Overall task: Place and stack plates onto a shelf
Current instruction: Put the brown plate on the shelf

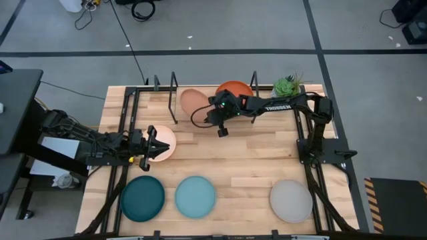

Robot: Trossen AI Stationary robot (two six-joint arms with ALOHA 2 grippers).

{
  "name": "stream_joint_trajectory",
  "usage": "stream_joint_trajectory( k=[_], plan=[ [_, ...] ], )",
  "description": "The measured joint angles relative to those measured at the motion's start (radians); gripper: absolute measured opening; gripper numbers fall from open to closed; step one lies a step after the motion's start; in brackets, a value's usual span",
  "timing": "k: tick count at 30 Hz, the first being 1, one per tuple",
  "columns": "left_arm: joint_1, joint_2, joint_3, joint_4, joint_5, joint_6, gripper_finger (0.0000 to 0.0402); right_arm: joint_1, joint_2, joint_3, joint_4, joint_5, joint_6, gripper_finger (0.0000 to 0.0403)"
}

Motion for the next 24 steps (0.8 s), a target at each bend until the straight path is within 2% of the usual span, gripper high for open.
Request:
stream_joint_trajectory(
  k=[6,11,15,24],
  plan=[
    [0.0,0.0,0.0,0.0,0.0,-0.001,0.0055,-0.021,0.021,-0.003,0.031,0.011,-0.002,0.0016],
    [0.0,0.0,0.0,0.001,0.0,-0.008,0.0055,-0.036,0.085,0.011,0.031,0.04,-0.029,0.0016],
    [0.0,0.0,0.0,-0.001,0.001,-0.008,0.0055,-0.034,0.089,0.019,0.074,0.103,-0.072,0.0017],
    [0.0,0.0,0.0,-0.002,0.002,-0.007,0.0055,-0.06,0.1,0.019,0.052,0.118,-0.06,0.0024]
  ],
)
